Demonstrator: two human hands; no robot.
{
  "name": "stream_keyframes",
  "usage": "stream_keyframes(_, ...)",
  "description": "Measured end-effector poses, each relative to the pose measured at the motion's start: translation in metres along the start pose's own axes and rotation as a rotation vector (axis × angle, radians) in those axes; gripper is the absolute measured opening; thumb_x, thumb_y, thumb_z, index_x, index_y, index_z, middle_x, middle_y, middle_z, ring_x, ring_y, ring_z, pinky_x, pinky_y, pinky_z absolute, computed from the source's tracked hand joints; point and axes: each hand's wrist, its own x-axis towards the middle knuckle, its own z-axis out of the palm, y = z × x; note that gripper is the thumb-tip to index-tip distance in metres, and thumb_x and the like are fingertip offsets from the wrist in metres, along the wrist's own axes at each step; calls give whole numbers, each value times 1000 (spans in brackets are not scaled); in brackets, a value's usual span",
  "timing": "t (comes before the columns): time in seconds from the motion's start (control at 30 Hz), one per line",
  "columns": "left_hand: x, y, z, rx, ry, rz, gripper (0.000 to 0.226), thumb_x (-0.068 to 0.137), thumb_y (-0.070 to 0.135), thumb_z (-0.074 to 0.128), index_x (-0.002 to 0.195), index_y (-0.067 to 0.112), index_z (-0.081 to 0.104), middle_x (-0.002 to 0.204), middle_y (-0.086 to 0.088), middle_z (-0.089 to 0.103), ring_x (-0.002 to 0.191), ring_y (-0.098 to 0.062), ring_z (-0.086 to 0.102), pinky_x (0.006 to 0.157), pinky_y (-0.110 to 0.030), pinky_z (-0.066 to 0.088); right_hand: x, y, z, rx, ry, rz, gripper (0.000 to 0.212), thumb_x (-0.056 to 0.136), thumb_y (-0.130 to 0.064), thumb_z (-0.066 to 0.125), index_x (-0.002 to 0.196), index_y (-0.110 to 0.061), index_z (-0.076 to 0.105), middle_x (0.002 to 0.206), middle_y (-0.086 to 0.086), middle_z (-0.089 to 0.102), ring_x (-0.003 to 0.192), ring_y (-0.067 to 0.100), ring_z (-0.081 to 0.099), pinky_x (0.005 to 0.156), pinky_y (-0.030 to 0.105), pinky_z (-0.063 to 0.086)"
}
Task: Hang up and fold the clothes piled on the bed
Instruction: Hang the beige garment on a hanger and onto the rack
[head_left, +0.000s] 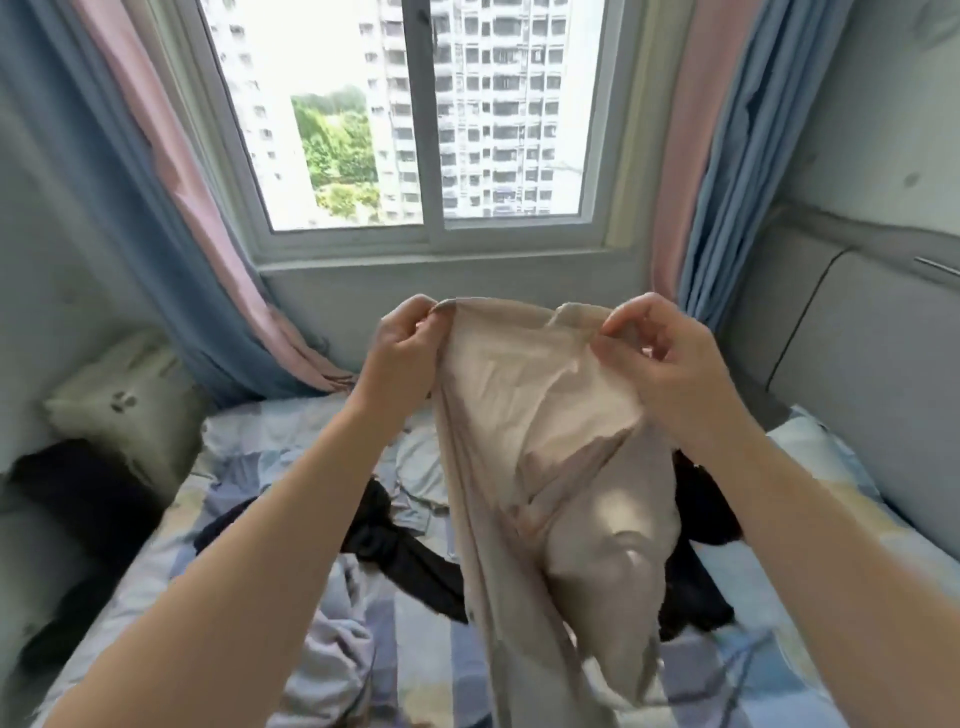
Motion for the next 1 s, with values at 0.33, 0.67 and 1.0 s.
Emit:
stream_keyframes(0.33,28,121,-106,264,-150,124,26,100,21,59,100,-3,71,82,-15,56,68,-21,49,62,-30,41,92,-124,90,-103,-158,-275,14,91,-11,70,100,-21,64,83,-4,71,67,11,57,67,22,45)
stream_keyframes(0.67,29,114,-145,69,135,179,32,104,14,44,73,15,52,60,3,47,55,-12,47,55,-27,39,65,-44,148,-188,-479,2,26,86,-13,76,74,-8,54,63,-7,48,56,9,44,57,26,37)
stream_keyframes(1.0,20,38,-177,-67,256,18,34,105,19,44,72,20,53,57,6,47,54,-13,45,53,-31,36,-5,43,182,68,-507,271,13,81,-17,67,88,-10,57,77,0,71,71,14,62,67,26,50)
